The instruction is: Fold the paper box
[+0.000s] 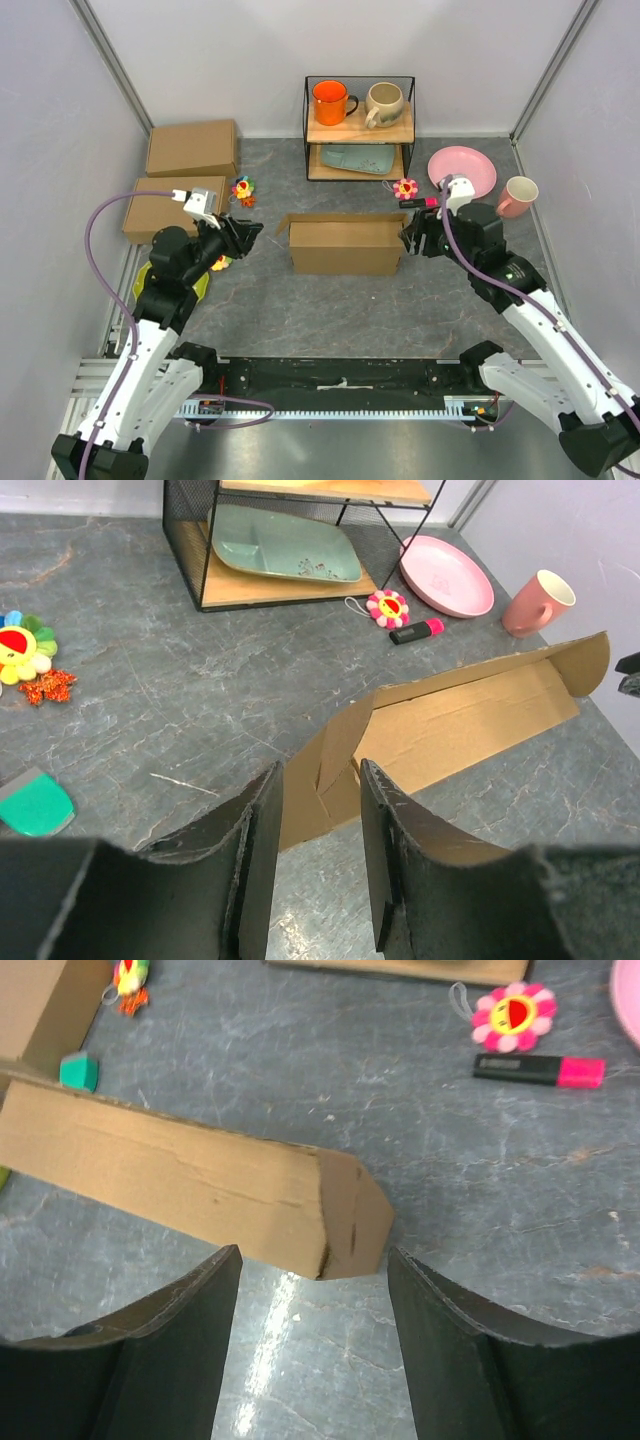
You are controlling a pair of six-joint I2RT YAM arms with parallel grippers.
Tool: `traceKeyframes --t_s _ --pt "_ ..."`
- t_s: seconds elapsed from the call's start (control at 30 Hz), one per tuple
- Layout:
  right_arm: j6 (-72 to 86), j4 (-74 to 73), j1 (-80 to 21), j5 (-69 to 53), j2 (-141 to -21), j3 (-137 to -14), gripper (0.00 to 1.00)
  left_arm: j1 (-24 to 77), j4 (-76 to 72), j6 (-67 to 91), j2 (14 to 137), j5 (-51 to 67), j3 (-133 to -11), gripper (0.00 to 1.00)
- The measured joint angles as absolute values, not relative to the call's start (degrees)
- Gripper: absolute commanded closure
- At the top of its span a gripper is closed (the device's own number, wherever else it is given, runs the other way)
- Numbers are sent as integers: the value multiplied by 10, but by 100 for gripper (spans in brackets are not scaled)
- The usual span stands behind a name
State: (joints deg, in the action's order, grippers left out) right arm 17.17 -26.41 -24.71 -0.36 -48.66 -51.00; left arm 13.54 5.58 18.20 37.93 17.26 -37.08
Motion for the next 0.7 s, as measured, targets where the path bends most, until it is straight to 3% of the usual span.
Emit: traceKeyframes --t_s 0.7 --pt "145 -270 -307 94 -549 -510 61 140 64 179 437 171 -376 62"
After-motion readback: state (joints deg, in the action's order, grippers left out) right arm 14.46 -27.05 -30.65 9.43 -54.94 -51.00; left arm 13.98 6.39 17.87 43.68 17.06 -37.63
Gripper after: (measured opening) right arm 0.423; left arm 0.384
